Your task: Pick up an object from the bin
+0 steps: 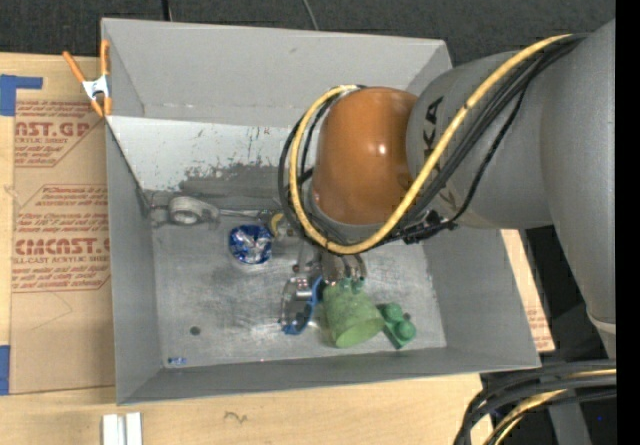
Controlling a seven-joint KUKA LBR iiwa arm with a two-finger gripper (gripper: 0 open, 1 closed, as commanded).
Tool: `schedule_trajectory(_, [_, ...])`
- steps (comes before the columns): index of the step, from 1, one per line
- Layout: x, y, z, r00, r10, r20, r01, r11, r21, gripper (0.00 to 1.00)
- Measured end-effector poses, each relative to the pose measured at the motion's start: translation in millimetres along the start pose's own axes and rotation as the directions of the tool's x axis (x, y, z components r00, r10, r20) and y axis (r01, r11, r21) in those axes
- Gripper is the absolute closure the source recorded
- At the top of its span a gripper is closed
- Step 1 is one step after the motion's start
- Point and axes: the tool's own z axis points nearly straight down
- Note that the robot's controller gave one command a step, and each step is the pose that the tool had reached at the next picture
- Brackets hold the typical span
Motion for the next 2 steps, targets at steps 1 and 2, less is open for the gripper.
schedule_trajectory(1, [1.8, -56, 43, 0.951, -0.308, -0.004, 0.308, 0.951, 0.003, 0.00])
schedule_trajectory(2, [-2.0, -77, 97, 0.847, -0.532, 0.004, 0.532, 0.847, 0.000, 0.00])
